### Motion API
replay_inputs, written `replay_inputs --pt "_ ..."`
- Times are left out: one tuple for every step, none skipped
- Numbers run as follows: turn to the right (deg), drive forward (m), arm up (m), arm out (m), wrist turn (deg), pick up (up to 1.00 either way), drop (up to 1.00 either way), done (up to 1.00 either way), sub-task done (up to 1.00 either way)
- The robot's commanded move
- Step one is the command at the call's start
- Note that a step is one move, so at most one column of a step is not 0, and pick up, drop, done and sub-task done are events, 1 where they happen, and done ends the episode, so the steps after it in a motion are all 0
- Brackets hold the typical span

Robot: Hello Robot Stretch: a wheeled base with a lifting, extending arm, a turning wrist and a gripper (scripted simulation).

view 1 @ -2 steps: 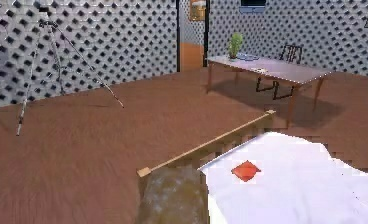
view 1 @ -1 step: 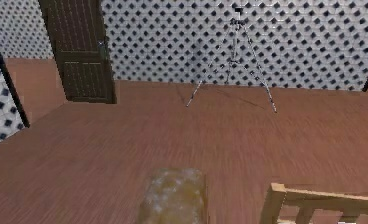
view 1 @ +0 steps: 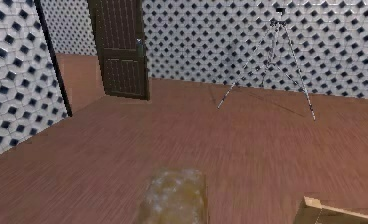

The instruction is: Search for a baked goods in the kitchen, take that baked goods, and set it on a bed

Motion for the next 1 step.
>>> replay_inputs --pt "0.0 0.0 0.0 0.48 0.0 0.0 0.0 0.0 0.0"
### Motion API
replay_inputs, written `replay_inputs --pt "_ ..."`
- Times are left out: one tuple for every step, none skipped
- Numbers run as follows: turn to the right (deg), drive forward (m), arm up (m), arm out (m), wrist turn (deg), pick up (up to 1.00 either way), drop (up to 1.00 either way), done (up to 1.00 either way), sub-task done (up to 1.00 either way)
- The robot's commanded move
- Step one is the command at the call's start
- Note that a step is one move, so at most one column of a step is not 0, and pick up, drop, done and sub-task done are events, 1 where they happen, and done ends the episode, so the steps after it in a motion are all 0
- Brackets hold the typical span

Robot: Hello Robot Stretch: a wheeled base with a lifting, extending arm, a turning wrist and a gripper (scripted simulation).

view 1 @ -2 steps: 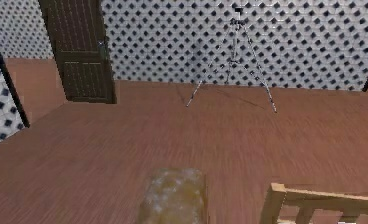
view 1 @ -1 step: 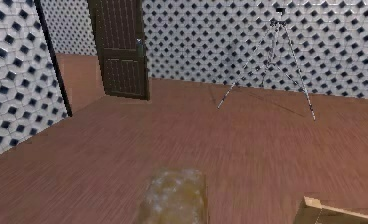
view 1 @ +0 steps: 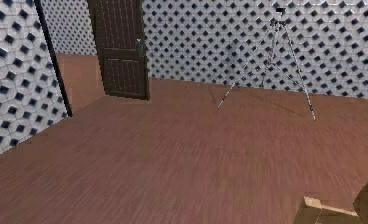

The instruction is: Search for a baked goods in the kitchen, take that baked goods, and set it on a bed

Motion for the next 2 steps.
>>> replay_inputs --pt "0.0 0.0 0.0 0.0 45.0 0.0 0.0 0.0 0.0" --pt "0.0 0.0 0.0 0.0 45.0 0.0 0.0 0.0 0.0"
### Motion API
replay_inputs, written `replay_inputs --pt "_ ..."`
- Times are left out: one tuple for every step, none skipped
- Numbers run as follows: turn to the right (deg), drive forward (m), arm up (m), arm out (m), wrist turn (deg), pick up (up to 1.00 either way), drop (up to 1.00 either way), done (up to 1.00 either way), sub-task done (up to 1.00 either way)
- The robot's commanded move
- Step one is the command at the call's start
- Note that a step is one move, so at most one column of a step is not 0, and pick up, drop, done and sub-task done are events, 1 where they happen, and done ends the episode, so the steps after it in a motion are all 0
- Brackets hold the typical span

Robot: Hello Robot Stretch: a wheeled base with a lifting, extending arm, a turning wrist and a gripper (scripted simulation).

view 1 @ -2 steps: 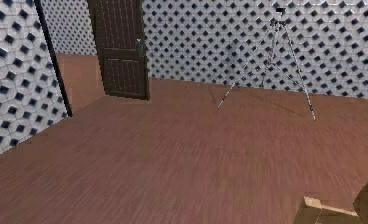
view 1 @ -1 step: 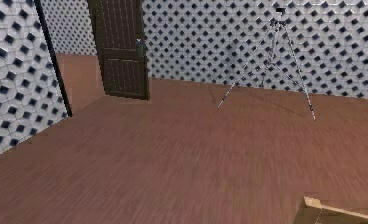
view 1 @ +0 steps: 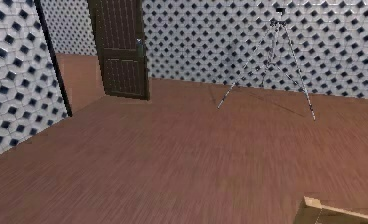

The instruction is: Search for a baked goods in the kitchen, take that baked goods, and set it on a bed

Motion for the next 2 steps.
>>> replay_inputs --pt "0.0 0.0 0.0 0.0 45.0 0.0 0.0 0.0 0.0" --pt "0.0 0.0 0.0 0.0 45.0 0.0 0.0 0.0 0.0"
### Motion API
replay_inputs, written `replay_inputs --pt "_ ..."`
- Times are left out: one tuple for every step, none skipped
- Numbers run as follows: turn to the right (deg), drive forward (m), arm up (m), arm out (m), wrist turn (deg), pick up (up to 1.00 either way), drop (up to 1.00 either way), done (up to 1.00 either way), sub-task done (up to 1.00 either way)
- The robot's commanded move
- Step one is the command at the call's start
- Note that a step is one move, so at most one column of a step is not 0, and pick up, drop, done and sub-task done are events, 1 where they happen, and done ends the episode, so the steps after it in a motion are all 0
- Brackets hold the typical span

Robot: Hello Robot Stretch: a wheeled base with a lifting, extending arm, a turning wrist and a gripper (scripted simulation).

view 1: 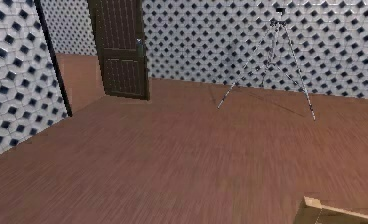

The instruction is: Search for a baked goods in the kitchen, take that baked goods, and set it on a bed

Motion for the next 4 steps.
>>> replay_inputs --pt "0.0 0.0 0.0 0.0 18.0 0.0 0.0 0.0 0.0" --pt "0.0 0.0 -0.4 0.0 0.0 0.0 0.0 0.0 0.0" --pt "0.0 0.0 -0.32 0.0 0.0 0.0 0.0 0.0 0.0" --pt "0.0 0.0 0.0 0.0 0.0 0.0 1.0 0.0 0.0"
